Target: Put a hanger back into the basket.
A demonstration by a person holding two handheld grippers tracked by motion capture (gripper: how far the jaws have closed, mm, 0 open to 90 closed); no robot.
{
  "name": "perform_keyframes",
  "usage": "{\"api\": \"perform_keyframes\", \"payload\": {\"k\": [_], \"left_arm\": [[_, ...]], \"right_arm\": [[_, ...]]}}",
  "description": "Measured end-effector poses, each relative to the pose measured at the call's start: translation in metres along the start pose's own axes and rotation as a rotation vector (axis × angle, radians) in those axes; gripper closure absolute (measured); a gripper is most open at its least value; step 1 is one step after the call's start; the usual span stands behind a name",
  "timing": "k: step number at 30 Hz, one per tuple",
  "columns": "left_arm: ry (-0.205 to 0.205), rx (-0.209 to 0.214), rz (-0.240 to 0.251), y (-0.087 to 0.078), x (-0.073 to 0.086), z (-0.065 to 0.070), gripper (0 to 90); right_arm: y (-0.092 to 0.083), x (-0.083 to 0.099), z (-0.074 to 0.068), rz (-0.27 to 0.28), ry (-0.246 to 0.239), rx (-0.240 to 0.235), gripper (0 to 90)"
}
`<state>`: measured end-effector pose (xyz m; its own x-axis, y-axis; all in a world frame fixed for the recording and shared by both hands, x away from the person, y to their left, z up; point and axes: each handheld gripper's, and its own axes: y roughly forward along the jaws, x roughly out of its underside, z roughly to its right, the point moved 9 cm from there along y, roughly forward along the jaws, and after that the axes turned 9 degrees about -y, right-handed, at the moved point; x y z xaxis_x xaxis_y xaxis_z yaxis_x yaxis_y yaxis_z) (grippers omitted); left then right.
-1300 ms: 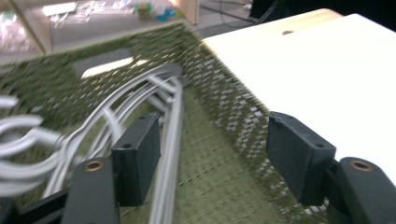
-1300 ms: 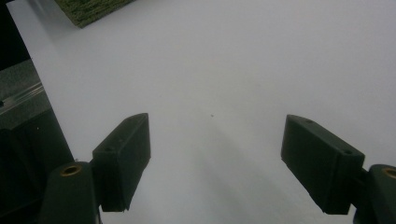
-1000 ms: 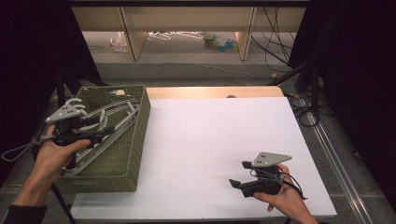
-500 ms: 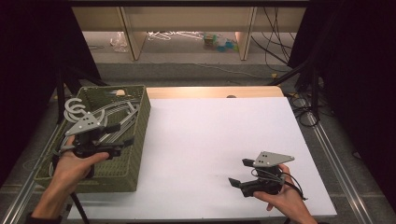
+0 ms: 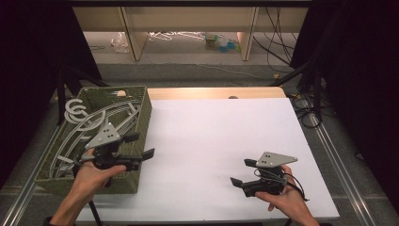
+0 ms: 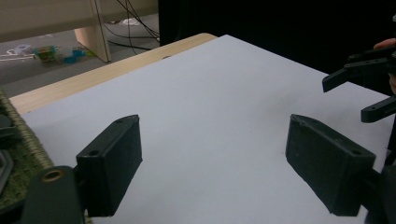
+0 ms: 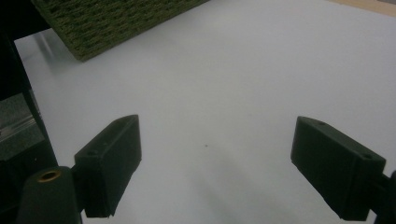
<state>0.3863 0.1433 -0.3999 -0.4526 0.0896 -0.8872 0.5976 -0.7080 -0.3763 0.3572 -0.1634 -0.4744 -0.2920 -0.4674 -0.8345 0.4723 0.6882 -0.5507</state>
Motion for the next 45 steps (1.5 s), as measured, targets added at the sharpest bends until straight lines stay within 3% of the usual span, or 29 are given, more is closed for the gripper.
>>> {"api": "perform_keyframes", "payload": {"k": [5, 7, 11, 13, 16, 19, 21, 25, 28, 30, 33, 37, 38, 40, 42, 43, 45], "left_arm": [[0.033, 0.026, -0.006, 0.009, 0.010, 0.013, 17.1], [0.020, 0.035, -0.006, 0.012, 0.014, 0.017, 17.0], [0.047, 0.039, 0.004, 0.017, 0.020, 0.024, 16.9], [0.025, 0.051, 0.017, 0.021, 0.025, 0.030, 16.9], [0.044, 0.059, 0.017, 0.027, 0.035, 0.039, 17.0], [0.095, 0.050, -0.001, 0.032, 0.046, 0.043, 17.0], [0.074, 0.065, 0.005, 0.034, 0.051, 0.045, 17.2], [0.097, 0.060, -0.002, 0.033, 0.067, 0.047, 17.2], [0.067, 0.062, -0.009, 0.031, 0.077, 0.048, 17.2], [0.095, 0.046, -0.018, 0.030, 0.082, 0.048, 17.2], [0.096, 0.055, -0.001, 0.026, 0.080, 0.051, 17.3], [0.113, 0.058, 0.003, 0.026, 0.080, 0.053, 17.7], [0.104, 0.060, 0.002, 0.027, 0.081, 0.054, 17.6], [0.128, 0.055, 0.002, 0.027, 0.080, 0.052, 17.6], [0.107, 0.057, 0.007, 0.028, 0.080, 0.051, 17.8], [0.107, 0.051, 0.008, 0.027, 0.080, 0.050, 18.1], [0.109, 0.056, 0.010, 0.028, 0.079, 0.049, 18.1]], "right_arm": [[-0.001, -0.001, 0.000, 0.012, -0.003, -0.004, 17.1], [-0.002, -0.001, 0.000, 0.017, -0.005, -0.005, 17.1], [-0.003, -0.003, 0.000, 0.028, -0.008, 0.003, 17.1], [-0.003, -0.004, -0.001, 0.031, -0.006, 0.001, 17.1], [-0.003, -0.004, -0.002, 0.035, -0.006, -0.005, 17.1], [-0.003, -0.006, -0.005, 0.050, -0.017, 0.002, 17.1], [-0.003, -0.006, -0.009, 0.052, -0.018, -0.003, 17.1], [-0.003, -0.002, -0.017, 0.062, -0.028, -0.005, 17.0], [-0.005, 0.000, -0.022, 0.063, -0.032, 0.006, 17.0], [-0.007, 0.002, -0.025, 0.068, -0.037, 0.011, 17.0], [-0.010, 0.006, -0.028, 0.084, -0.035, 0.015, 17.0], [-0.014, 0.012, -0.033, 0.067, -0.017, 0.008, 17.0], [-0.015, 0.012, -0.032, 0.073, -0.020, 0.016, 17.0], [-0.016, 0.011, -0.030, 0.083, -0.015, 0.030, 17.0], [-0.016, 0.011, -0.027, 0.088, -0.014, 0.044, 17.0], [-0.017, 0.011, -0.024, 0.089, -0.019, 0.067, 17.0], [-0.017, 0.011, -0.024, 0.091, -0.019, 0.069, 17.0]]}}
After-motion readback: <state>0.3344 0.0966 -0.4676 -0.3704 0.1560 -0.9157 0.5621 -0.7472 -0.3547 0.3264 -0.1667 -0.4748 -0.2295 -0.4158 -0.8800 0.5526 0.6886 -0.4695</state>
